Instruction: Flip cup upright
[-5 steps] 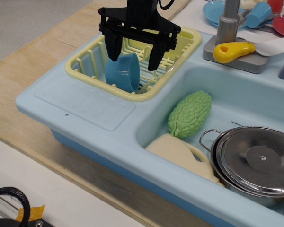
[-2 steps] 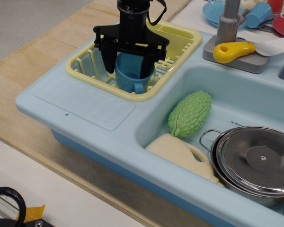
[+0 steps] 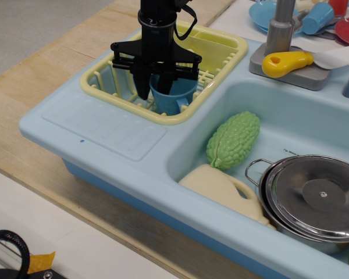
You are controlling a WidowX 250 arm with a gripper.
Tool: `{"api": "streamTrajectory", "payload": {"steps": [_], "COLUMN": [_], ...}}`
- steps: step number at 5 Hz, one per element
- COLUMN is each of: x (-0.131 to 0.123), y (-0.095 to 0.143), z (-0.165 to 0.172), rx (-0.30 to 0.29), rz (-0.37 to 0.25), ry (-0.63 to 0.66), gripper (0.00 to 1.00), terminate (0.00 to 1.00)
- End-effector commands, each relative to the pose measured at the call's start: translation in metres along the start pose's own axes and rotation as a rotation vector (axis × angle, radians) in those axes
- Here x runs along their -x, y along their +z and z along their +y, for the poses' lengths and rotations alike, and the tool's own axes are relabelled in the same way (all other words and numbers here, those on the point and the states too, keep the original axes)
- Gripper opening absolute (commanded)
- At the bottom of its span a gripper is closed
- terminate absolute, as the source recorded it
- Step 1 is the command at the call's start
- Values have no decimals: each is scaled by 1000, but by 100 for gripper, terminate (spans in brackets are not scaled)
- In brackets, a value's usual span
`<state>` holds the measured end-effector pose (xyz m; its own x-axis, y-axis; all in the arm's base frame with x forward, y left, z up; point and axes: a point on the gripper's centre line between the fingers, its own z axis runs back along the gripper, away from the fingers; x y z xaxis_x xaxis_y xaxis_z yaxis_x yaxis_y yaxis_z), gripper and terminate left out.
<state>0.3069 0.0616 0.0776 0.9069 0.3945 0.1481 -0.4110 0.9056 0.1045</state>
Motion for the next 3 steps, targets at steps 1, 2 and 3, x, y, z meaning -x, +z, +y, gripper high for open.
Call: {"api": "streamTrajectory", "payload": {"steps": [1, 2, 3], "x": [-7, -7, -7], "y": [26, 26, 26], "z": [2, 2, 2], "rx": [60, 60, 60], "rz": [-68, -68, -68], "ry": [65, 65, 65], "gripper": [100, 100, 100], "terminate": [0, 0, 100]}}
